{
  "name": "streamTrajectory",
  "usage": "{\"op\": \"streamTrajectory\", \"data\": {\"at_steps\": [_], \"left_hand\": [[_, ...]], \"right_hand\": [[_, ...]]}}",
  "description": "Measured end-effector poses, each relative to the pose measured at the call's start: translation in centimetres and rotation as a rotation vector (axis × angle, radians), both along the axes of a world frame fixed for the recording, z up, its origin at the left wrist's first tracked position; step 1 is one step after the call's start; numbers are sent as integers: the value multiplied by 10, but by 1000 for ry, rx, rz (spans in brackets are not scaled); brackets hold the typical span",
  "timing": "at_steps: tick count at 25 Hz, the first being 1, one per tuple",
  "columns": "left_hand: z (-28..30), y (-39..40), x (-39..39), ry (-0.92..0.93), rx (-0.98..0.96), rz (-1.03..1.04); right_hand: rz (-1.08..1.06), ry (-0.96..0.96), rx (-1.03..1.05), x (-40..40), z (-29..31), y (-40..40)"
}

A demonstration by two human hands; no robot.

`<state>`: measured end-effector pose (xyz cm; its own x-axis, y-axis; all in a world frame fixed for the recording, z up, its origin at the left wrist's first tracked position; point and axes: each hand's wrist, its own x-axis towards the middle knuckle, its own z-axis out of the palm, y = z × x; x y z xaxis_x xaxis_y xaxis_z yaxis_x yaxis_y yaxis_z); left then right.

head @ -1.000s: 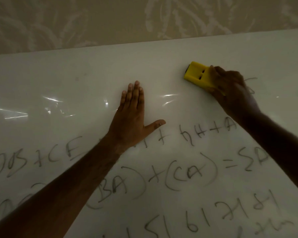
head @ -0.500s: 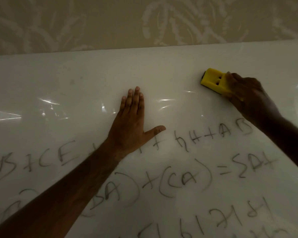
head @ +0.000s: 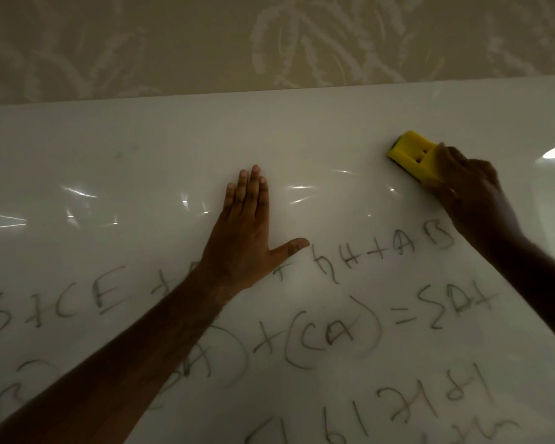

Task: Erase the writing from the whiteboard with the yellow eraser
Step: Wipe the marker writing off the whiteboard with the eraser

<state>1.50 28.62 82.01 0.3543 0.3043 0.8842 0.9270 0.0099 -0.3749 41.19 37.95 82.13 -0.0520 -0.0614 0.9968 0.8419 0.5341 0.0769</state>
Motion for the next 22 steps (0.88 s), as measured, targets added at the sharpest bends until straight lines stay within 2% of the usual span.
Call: {"op": "streamTrajectory", "data": {"at_steps": [3, 8, 12, 17, 19, 22], "left_hand": [[1, 2, 10, -8, -4, -14], [0, 7, 10, 24, 37, -29], [0, 8, 11, 45, 33, -31], [0, 7, 16, 62, 3, -23], [-1, 7, 16, 71, 9, -23], [-1, 7, 13, 86, 20, -27]], "right_hand": [[53, 66, 5, -37, 8, 1], [4, -152, 83, -33, -35, -8], [-51, -25, 38, 5, -25, 3], [20, 128, -22, -2, 43, 8], [40, 97, -29, -18, 41, 2], [7, -78, 26, -20, 1, -4]]}}
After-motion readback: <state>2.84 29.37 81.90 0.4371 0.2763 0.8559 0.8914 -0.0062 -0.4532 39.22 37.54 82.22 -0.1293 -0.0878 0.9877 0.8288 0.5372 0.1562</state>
